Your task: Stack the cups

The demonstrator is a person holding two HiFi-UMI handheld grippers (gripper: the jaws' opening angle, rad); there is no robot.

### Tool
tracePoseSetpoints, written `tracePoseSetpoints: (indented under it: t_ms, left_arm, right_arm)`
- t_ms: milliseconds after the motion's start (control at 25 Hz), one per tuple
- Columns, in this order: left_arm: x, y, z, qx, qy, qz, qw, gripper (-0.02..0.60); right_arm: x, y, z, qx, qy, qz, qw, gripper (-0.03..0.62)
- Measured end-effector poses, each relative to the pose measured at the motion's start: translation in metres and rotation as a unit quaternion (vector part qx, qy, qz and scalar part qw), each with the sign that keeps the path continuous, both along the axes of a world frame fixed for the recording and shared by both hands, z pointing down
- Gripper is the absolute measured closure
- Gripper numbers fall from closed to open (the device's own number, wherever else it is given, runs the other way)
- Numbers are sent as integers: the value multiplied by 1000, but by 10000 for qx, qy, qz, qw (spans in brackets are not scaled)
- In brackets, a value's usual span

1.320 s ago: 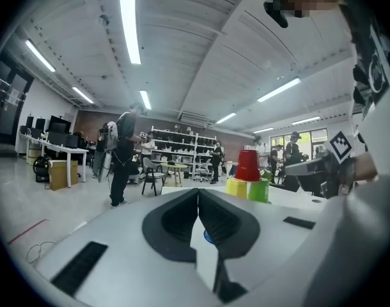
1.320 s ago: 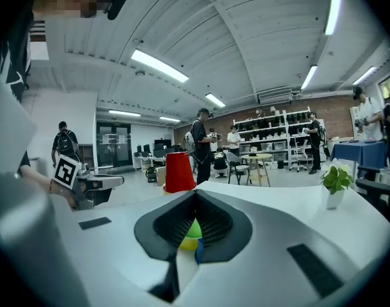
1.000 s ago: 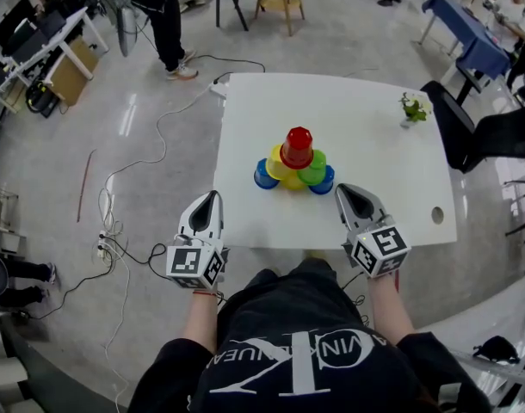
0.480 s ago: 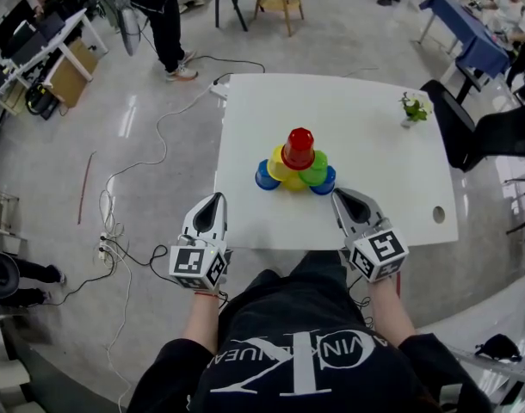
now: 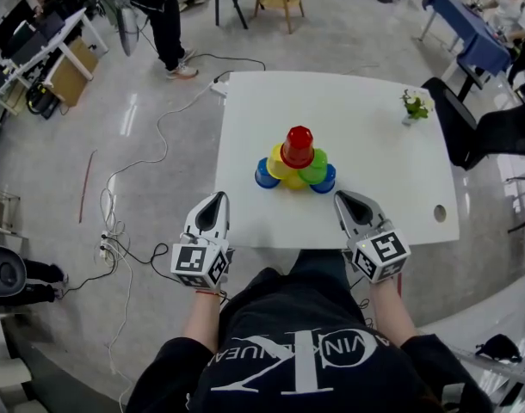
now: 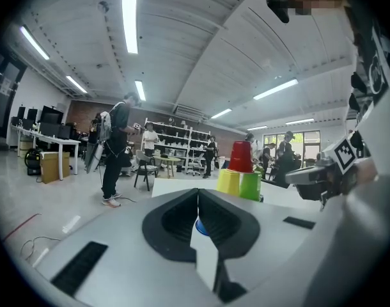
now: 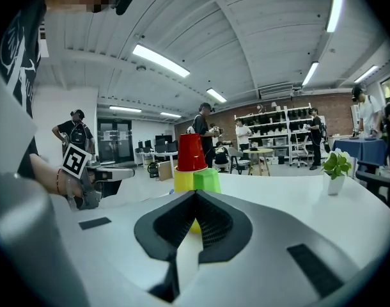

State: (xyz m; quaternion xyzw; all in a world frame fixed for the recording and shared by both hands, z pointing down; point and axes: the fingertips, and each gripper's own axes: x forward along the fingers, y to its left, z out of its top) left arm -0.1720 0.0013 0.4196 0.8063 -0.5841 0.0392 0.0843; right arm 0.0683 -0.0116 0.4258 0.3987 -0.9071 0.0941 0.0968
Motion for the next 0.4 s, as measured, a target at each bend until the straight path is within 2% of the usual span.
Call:
tracePoseSetpoints:
  t_ms: [400]
  left_arm:
    - [-10, 0, -2, -4, -6, -181, 9998, 577]
  right_arm:
    - [-18, -9, -3, -57, -148, -272, 9995, 585]
